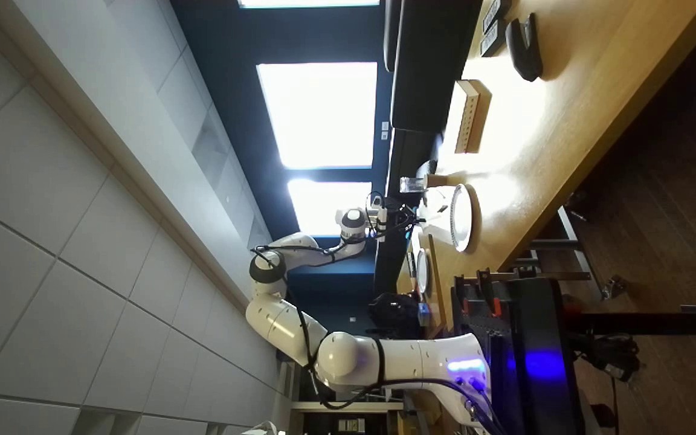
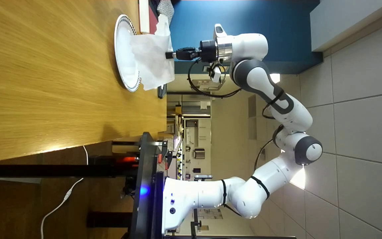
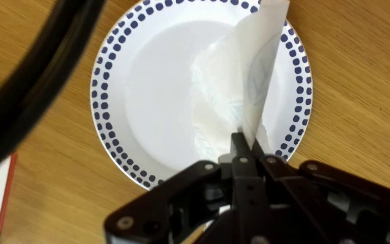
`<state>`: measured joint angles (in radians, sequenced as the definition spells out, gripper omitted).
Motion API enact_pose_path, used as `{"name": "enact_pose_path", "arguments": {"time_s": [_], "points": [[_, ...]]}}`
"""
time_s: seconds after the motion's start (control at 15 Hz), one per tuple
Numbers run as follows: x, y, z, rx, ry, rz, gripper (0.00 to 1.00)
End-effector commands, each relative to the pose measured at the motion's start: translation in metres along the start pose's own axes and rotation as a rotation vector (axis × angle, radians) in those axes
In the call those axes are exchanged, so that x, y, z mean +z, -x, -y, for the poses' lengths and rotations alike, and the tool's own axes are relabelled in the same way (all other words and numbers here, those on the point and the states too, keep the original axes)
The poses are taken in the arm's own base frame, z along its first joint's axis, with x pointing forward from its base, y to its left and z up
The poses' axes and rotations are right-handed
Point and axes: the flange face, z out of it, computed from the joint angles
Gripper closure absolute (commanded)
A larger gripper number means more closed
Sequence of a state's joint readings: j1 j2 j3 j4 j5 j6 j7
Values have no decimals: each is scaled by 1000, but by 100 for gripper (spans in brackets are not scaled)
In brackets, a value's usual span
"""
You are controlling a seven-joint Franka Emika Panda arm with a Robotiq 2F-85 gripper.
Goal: Use the white napkin to wipe the white plate.
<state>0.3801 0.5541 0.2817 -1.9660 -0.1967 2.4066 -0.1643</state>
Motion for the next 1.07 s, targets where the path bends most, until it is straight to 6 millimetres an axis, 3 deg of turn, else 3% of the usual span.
{"name": "enact_pose_path", "arguments": {"time_s": [0.0, 0.2, 0.4, 0.73, 1.0], "points": [[3, -31, 5, 33, 33, -20, 100], [18, -48, -5, 82, 20, -31, 100], [29, -58, -30, 140, 14, -34, 100], [46, -55, -74, 205, 18, -29, 100], [56, -46, -90, 228, 16, -21, 100]]}}
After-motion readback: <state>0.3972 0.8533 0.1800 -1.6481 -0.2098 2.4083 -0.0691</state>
